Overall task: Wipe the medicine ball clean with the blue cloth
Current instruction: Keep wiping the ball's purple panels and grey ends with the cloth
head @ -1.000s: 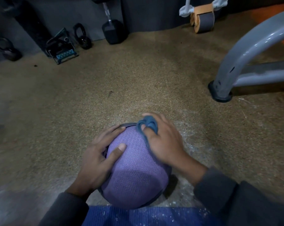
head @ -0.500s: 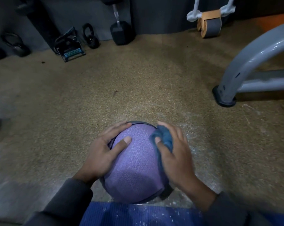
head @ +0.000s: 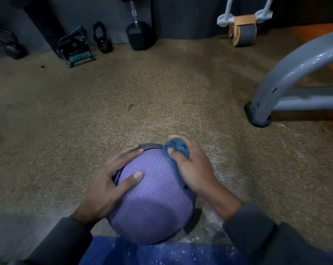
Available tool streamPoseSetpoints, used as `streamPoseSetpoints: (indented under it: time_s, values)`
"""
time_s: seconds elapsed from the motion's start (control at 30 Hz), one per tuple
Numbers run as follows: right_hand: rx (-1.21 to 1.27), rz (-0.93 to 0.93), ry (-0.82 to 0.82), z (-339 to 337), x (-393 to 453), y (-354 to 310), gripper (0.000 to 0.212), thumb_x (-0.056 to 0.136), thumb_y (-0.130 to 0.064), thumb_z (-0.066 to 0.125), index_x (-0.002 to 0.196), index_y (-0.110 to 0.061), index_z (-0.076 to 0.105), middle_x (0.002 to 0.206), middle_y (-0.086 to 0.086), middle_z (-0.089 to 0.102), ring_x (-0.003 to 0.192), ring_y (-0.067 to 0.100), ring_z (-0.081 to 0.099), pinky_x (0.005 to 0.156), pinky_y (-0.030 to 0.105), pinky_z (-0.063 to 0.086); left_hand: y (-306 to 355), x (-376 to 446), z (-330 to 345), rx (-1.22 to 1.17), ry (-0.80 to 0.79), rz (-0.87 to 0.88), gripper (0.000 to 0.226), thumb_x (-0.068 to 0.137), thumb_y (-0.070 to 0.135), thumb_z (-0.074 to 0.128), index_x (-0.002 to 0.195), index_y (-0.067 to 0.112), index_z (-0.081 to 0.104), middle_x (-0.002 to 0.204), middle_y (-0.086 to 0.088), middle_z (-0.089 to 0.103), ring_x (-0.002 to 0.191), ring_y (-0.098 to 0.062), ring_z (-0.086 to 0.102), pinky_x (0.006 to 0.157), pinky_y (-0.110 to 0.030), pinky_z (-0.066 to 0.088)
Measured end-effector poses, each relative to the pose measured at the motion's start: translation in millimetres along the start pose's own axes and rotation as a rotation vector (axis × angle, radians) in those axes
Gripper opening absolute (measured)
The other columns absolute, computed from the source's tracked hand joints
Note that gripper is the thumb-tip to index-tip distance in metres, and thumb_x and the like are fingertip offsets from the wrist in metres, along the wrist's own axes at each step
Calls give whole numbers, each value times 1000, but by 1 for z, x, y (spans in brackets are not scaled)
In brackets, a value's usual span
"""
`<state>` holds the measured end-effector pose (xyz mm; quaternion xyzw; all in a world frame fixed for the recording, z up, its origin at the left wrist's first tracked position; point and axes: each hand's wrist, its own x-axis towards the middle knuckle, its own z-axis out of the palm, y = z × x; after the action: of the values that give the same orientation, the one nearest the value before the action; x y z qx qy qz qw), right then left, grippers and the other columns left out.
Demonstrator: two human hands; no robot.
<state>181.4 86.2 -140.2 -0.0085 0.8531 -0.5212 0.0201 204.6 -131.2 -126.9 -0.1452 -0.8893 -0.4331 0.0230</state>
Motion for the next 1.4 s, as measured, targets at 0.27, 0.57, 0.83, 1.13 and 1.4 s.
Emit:
streamPoseSetpoints:
  time_s: [0.27,0.57,0.83,1.13,1.4]
  values:
    - [648,734,171,6,-13,60,31,91,-38,62,100,-10,72,91,13,73,86,30,69,82,38,51,12,1,12,60,78,-221,83,76,78,46,149,42,36,151,22,40,137,3,37,111,-30,28]
    - [753,671,186,-12,-8,61,30,94,-27,57,76,-11,76,75,12,74,68,30,67,68,38,47,40,22,37,125,245,-538,93,66,80,42,140,25,54,137,-1,60,126,-24,54,97,-29,35]
    - [180,200,12,-30,38,15,30,79,-50,56,102,-36,70,105,-13,71,99,16,65,95,38,47,41,41,43,223,180,-483,99,60,86,32,140,31,52,138,4,57,125,-22,54,101,-34,40]
    - [27,152,-329,-34,63,-12,14,88,-34,60,87,-22,67,87,-4,70,82,16,64,86,38,47,54,10,59,260,193,-304,85,66,84,40,137,38,53,139,19,52,129,-8,48,108,-38,40]
    - [-265,-25,-105,-42,15,-13,24,90,-44,50,108,-34,62,110,-17,60,106,8,53,97,33,40,58,14,59,297,159,-308,85,65,85,40,137,40,50,139,21,52,126,-7,50,105,-34,42]
